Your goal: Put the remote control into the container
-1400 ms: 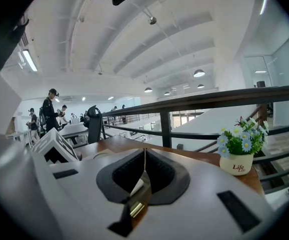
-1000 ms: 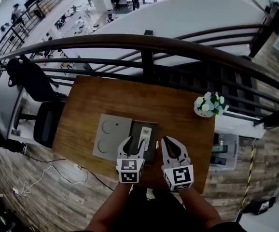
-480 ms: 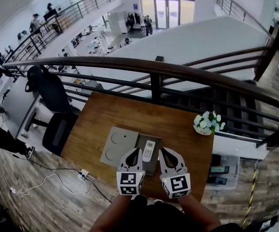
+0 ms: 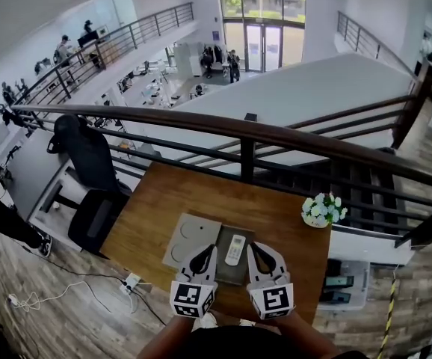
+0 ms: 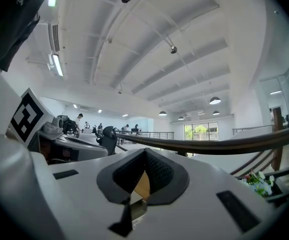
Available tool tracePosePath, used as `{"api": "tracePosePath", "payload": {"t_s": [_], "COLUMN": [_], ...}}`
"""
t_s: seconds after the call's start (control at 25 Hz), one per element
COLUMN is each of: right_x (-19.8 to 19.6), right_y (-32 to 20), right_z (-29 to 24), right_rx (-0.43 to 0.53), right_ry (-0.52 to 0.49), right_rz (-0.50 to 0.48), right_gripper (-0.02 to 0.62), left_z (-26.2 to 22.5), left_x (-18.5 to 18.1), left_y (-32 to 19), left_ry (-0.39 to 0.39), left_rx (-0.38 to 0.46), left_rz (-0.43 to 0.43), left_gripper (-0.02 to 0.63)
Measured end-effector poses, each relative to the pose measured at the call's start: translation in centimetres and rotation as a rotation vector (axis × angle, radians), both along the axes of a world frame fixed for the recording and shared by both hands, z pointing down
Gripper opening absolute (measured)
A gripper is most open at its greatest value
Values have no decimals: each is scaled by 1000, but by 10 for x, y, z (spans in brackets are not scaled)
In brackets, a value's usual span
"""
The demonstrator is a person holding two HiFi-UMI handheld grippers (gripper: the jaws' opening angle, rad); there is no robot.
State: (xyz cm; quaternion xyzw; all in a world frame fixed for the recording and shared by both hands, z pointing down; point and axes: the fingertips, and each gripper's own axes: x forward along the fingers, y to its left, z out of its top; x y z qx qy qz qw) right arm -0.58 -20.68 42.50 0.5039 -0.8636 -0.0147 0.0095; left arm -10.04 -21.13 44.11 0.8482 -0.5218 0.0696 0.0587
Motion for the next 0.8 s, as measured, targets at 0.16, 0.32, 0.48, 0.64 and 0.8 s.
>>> {"api": "tracePosePath", "payload": {"t_s": [0.16,0.32,0.48,0.64,0.8], "right_x": [-16,-28,-37,-42,-49], "right_y": [-1,1,-1,-2,2], "right_z": [-3,-2,-7,-11,-9], "right_rx": [9,-5,4,40,46], "right_ry": [9,18,42,49,59], "right_rz": [9,20,24,32,31], "right_gripper": [28,28,28,28,28], "left_z": [-1,-6,-8,-8,-6], "left_x": [-7,-17,-29,-34,-39], "left_y": [-2,1,-4,-4,0], "left_ry": [-12,-10,-2,9,16], "left_rx": [-3,2,1,5,3], "left_rz": [40,53,50,56,67], "left_gripper": [6,6,6,6,6]}}
